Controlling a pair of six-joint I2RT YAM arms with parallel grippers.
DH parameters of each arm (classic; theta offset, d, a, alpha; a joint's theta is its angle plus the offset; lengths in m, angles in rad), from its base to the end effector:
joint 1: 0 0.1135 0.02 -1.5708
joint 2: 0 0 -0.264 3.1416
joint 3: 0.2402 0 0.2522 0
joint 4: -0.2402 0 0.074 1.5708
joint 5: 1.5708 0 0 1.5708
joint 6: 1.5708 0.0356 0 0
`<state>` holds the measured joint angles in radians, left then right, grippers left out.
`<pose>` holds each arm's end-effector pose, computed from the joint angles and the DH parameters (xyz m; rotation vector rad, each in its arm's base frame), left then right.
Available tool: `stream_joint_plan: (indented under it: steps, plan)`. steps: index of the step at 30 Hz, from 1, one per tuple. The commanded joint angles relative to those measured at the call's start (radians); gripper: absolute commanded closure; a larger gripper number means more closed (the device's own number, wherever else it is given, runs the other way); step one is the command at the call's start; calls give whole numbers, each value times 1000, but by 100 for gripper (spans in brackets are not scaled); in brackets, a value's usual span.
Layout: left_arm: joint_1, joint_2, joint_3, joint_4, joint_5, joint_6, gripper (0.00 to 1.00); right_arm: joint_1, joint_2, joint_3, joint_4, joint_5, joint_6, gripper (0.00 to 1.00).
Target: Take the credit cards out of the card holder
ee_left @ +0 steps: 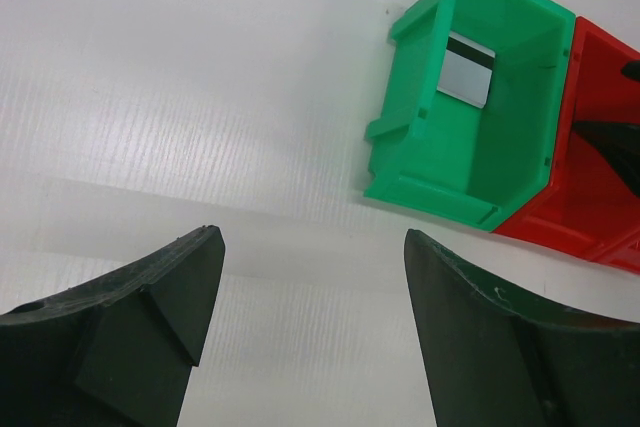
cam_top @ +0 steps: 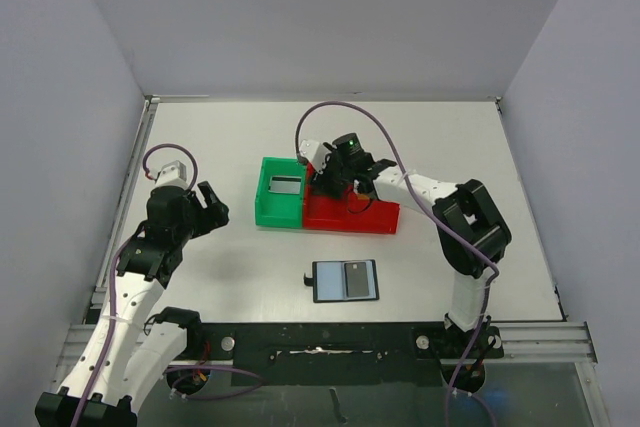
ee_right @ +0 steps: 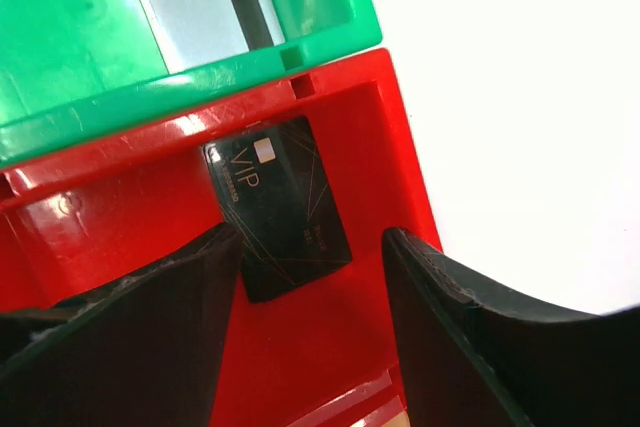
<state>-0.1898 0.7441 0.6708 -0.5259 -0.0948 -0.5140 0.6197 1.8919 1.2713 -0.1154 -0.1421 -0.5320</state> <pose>0.1625 -0.0278 0.2725 -0.4060 2.1444 -0.2999 0.3377 0.2471 0.1970 -1.3165 1.8941 0.2087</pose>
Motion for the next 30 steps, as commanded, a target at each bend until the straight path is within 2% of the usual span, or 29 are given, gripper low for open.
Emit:
stream_joint_plan:
  steps: [1, 7, 12, 18, 25, 30]
  plan:
    - [4, -9, 7, 63, 20, 15, 27, -2, -64, -8, 74, -18, 143, 41]
    - [4, -9, 6, 61, 18, 15, 27, 23, -77, -39, 123, 4, 351, 61]
    - [4, -8, 7, 61, 17, 15, 27, 61, -69, -58, 149, 147, 557, 71]
    - [5, -8, 7, 60, 13, 15, 27, 77, -2, -1, 77, 267, 696, 81]
    - [5, -7, 7, 60, 10, 15, 27, 84, 69, 63, 2, 268, 808, 84]
    - [4, -7, 9, 58, 2, 14, 27, 78, 146, 169, -143, 268, 934, 87]
